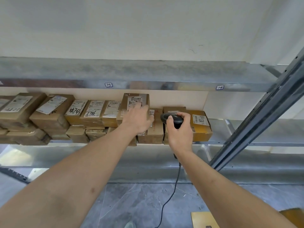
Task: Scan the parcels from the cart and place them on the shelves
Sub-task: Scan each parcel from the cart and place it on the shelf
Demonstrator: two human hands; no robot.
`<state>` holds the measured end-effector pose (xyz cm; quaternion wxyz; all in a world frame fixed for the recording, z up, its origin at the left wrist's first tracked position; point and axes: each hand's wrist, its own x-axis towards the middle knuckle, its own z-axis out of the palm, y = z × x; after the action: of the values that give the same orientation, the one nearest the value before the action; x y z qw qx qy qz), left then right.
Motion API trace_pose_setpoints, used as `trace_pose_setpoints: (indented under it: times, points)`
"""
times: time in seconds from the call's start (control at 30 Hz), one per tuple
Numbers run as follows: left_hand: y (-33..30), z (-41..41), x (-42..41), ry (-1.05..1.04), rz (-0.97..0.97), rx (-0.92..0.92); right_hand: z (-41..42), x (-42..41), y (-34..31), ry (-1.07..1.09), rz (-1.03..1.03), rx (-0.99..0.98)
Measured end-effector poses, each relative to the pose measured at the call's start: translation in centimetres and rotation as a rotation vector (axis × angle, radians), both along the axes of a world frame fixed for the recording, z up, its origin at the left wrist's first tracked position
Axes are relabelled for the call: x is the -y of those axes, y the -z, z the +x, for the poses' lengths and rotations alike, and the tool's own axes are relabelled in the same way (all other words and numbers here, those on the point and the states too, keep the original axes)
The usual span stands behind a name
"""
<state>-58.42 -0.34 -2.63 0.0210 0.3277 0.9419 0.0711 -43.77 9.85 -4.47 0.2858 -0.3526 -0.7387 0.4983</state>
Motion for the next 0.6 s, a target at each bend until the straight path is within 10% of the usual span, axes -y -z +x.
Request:
trace_pose_setpoints:
  times: [0.6]
  points:
    - [-2.8,4.9,2.3,0.497,0.063,-0.054,6.9,8.9,-3.0,0.428,0.068,-0.049]
